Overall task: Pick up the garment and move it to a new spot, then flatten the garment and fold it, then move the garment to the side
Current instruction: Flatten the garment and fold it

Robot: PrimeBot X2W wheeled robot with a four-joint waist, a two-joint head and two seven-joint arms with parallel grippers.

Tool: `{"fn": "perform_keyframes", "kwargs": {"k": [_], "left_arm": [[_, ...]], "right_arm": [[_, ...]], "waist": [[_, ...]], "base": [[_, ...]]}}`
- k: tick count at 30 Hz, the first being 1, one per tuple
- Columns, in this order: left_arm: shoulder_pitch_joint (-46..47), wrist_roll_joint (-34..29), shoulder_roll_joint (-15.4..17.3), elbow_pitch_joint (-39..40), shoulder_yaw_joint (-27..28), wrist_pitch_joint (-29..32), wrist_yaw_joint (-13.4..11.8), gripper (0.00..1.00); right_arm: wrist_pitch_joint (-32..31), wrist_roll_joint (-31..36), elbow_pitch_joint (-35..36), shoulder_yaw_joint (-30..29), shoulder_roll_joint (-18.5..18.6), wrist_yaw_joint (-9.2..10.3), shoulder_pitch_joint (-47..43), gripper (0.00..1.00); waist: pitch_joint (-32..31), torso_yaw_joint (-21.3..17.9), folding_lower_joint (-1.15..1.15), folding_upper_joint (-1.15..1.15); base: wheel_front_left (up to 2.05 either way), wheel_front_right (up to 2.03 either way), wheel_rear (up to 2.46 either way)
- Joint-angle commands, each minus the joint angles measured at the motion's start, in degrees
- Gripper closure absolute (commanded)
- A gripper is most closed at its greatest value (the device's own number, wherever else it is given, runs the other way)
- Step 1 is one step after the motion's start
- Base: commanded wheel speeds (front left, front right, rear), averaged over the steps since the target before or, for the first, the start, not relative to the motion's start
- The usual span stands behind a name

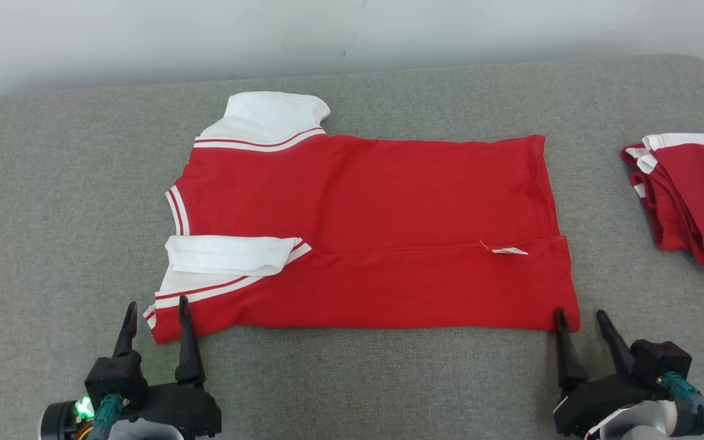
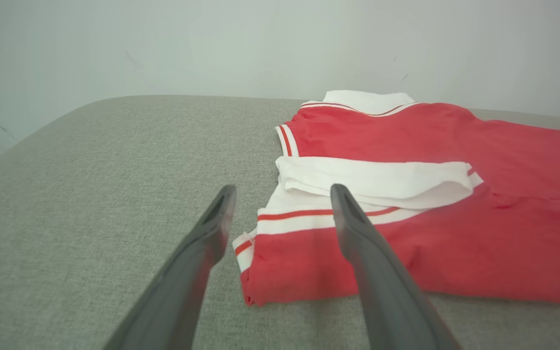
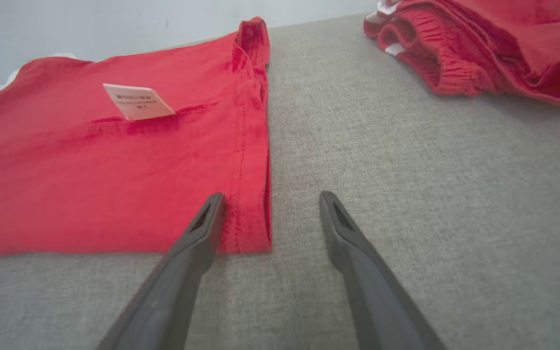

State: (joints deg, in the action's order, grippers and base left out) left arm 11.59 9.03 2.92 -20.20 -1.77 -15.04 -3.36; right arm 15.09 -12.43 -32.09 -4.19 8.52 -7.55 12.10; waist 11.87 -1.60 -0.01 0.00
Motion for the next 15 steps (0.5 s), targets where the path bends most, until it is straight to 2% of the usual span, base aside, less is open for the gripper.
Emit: {"fn": "perform_keyframes", "kwargs": {"k": [1,7,12,14,15], "left_arm": [[-0.74,-0.01,0.01,-0.87,0.03,-0.16,0.21,0.00],[1.30,2.24,0.01,-5.79,0.18,-0.17,2.65,0.00],[2.39,2.87,0.01,-8.87,0.99,-0.16,3.33,0.00],[2.87,2.60,-0.02,-9.74,1.23,-0.17,3.61,0.00],[3.01,2.30,-0.04,-10.06,1.31,-0.17,3.86,0.00]], "right_arm": [[0.02,-0.62,-0.78,0.82,0.60,0.16,0.80,0.00],[0.01,-3.03,-3.73,3.19,1.59,0.16,2.03,0.00],[-0.01,-4.24,-5.16,4.75,2.11,0.16,2.48,0.00],[-0.02,-5.25,-5.73,5.10,2.11,0.16,2.61,0.19],[-0.02,-5.34,-5.96,5.43,2.36,0.16,2.71,0.35]], "waist": [[-0.03,0.16,0.01,0.00],[-0.51,0.53,0.01,0.00],[-0.84,0.58,0.01,0.00],[-0.92,0.58,0.01,0.00],[-0.95,0.56,0.01,0.00]], "base": [[0.00,0.00,0.00],[0.00,0.00,0.00],[0.00,0.00,0.00],[0.00,0.00,0.00],[0.00,0.00,0.00]]}}
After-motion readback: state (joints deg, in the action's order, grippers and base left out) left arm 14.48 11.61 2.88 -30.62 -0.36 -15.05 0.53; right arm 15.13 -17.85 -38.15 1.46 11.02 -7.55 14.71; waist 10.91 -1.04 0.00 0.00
